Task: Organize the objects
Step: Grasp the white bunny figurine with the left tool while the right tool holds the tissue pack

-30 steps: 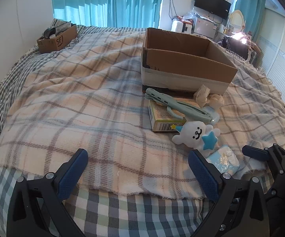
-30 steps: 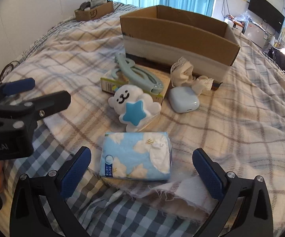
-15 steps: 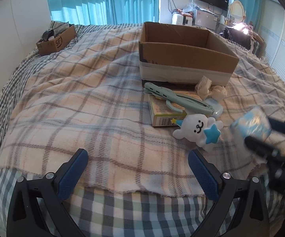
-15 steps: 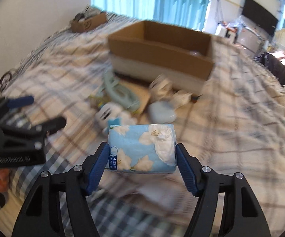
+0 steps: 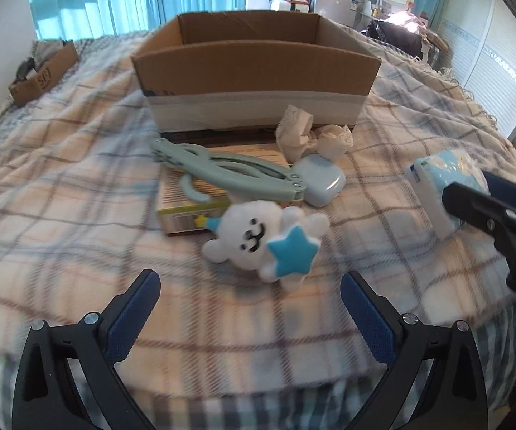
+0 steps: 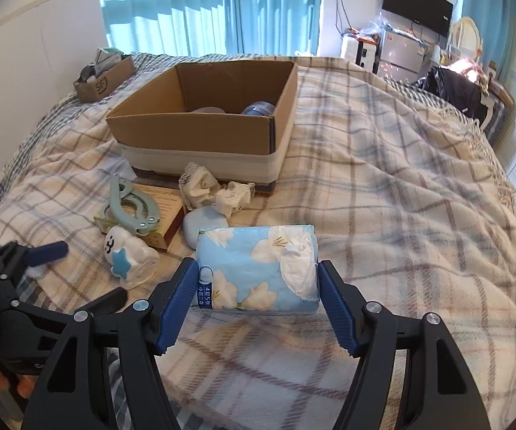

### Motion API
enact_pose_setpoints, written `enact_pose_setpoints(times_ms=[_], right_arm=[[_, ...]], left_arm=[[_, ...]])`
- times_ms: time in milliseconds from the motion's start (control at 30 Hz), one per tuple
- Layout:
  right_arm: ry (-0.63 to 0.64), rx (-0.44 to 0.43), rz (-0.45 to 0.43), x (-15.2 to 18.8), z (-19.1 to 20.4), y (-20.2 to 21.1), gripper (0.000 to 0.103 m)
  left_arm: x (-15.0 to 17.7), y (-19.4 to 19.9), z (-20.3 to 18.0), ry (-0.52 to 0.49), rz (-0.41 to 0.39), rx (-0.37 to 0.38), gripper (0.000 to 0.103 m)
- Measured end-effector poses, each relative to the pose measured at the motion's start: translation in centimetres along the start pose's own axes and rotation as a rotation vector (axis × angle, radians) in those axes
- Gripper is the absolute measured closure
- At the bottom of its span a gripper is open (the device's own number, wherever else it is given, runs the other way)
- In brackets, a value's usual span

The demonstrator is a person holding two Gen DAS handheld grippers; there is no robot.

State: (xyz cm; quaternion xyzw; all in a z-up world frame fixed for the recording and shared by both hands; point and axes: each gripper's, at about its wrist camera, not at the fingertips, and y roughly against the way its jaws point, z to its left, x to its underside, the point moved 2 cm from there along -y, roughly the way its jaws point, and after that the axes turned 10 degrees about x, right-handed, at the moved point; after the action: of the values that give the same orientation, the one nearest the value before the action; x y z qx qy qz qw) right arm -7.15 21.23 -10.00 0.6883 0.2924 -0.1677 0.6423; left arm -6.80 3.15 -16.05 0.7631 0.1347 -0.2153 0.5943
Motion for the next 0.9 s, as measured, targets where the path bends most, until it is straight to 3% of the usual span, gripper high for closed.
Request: enact_pose_setpoints(times_ms=[300, 367, 400, 900], right_arm=[[-0.026, -0.014, 0.017, 0.3, -0.4, -0.7, 0.036], [-0.025, -0.014, 0.017, 0.3, -0.3, -0.7, 0.036], [-0.024, -0.014, 0.017, 0.3, -0.3, -0.7, 0.036], [0.032, 0.028, -0.037, 0.6, 1.3, 2.8, 0.044]], left_arm=[[-1.6, -2.9, -0.4, 0.01, 0.032, 0.0, 0.013], [-1.5, -3.1, -0.2, -0.001, 0.036, -0.012, 0.021], [-1.4, -3.0, -0.2, -0.001, 0.038, -0.014, 0.03], [0.1, 2.3, -0.9, -0.023, -0.037, 0.054, 0.034]])
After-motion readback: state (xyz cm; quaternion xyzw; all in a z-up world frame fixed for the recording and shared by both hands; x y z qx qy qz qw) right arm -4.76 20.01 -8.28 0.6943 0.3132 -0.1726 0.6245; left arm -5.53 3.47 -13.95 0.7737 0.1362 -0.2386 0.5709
